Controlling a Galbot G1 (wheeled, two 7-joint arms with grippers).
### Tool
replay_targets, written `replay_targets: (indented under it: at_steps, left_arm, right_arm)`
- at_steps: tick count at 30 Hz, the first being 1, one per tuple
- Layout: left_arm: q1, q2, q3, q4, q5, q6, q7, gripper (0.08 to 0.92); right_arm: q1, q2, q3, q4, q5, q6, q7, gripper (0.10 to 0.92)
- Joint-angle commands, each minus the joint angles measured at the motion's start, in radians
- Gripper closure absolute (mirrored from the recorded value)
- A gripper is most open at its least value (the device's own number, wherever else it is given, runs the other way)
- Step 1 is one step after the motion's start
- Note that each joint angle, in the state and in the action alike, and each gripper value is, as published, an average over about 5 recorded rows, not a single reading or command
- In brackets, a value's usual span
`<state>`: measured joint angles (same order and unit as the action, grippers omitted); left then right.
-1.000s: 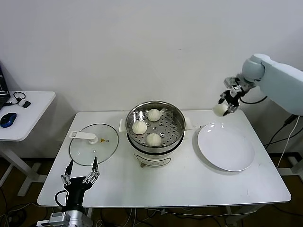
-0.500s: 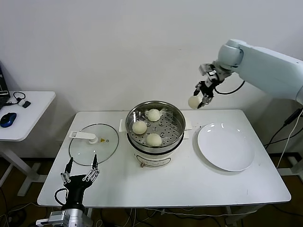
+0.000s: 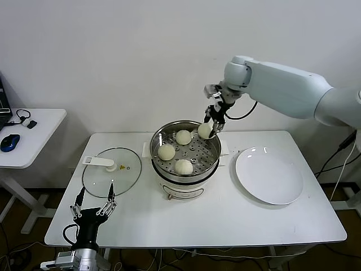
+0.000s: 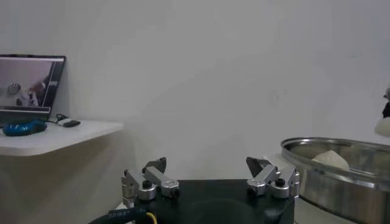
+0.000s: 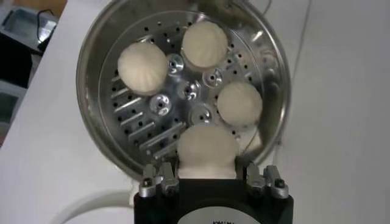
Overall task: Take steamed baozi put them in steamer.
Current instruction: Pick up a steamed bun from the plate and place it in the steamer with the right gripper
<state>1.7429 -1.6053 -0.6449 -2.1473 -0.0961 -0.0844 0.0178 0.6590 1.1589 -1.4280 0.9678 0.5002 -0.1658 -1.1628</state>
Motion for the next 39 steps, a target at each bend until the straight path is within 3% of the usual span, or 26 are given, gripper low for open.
replay_targets:
  at_steps: [1, 35, 39]
  left_arm:
    - [-0.002, 0.001, -0.001, 0.0, 0.0, 0.002, 0.0, 0.177]
    - [-0.002, 0.001, -0.003, 0.0, -0.001, 0.004, 0.0, 0.177]
    - [-0.003, 0.001, -0.002, 0.0, -0.001, 0.005, 0.0, 0.177]
  right_arm:
    - [-0.064, 0.067, -0.005, -0.011, 0.013, -0.023, 0.008, 0.419]
    - [-0.137, 0.041, 0.008, -0.027, -0.072, -0.008, 0.01, 0.414]
    - [-0.139, 0.04, 0.015, -0.026, -0.072, -0.006, 0.012, 0.373]
